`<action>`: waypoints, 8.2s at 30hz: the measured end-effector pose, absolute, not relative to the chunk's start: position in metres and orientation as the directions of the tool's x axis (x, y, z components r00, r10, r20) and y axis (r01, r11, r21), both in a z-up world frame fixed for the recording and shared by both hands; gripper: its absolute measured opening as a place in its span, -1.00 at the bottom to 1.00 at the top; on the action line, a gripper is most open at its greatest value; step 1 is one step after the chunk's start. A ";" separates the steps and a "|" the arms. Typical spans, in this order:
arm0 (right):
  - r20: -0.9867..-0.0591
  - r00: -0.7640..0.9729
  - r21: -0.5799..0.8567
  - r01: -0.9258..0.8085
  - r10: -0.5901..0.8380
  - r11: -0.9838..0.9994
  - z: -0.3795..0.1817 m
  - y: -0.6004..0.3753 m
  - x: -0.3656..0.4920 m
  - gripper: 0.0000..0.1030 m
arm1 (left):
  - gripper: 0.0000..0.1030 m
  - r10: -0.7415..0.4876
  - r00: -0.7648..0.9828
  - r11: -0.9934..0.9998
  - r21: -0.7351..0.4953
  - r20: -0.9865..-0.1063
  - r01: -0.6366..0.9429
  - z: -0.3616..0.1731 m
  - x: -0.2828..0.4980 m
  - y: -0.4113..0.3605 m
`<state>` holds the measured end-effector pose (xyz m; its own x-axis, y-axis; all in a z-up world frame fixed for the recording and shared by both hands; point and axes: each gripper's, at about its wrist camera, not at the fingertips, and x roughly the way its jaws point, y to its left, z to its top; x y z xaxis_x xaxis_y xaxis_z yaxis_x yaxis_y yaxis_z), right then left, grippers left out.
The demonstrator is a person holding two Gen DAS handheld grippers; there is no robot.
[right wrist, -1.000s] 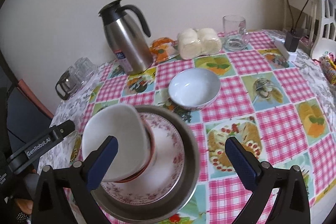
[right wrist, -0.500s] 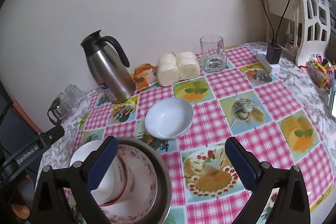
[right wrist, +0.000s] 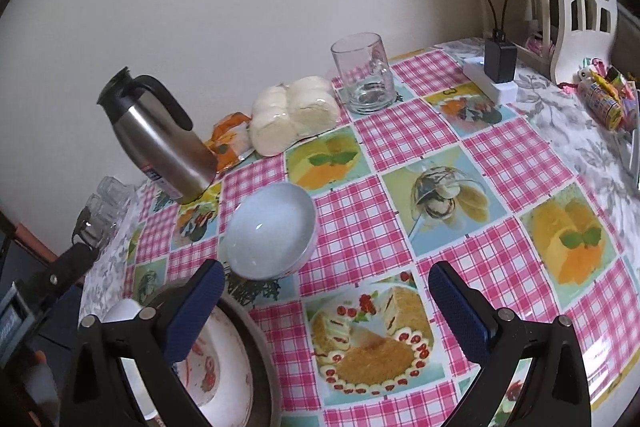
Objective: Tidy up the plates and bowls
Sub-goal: 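Move both open grippers to the white round bowl, then close both grippers on the rim of the white round bowl, then lift the round bowl with both grippers over the steel basin, then lower the round bowl into the square bowl with both grippers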
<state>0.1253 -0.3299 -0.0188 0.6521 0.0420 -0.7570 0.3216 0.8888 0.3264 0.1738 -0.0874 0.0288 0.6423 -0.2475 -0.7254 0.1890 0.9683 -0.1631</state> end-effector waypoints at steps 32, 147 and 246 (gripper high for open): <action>-0.824 0.557 0.342 0.337 0.107 0.877 -0.083 -0.347 0.184 0.71 | 0.57 -0.050 0.319 0.996 -0.024 -0.947 0.083 -0.026 0.281 -0.170; -0.718 0.648 0.281 -0.066 0.255 0.957 0.028 -0.164 0.094 -0.41 | -0.64 -0.376 0.601 0.900 -0.433 -0.706 0.053 0.036 0.115 -0.003; -0.818 0.538 0.267 0.041 0.204 0.963 0.000 -0.181 0.107 0.34 | -0.13 -0.351 0.537 0.890 -0.451 -0.767 -0.062 0.002 0.133 0.011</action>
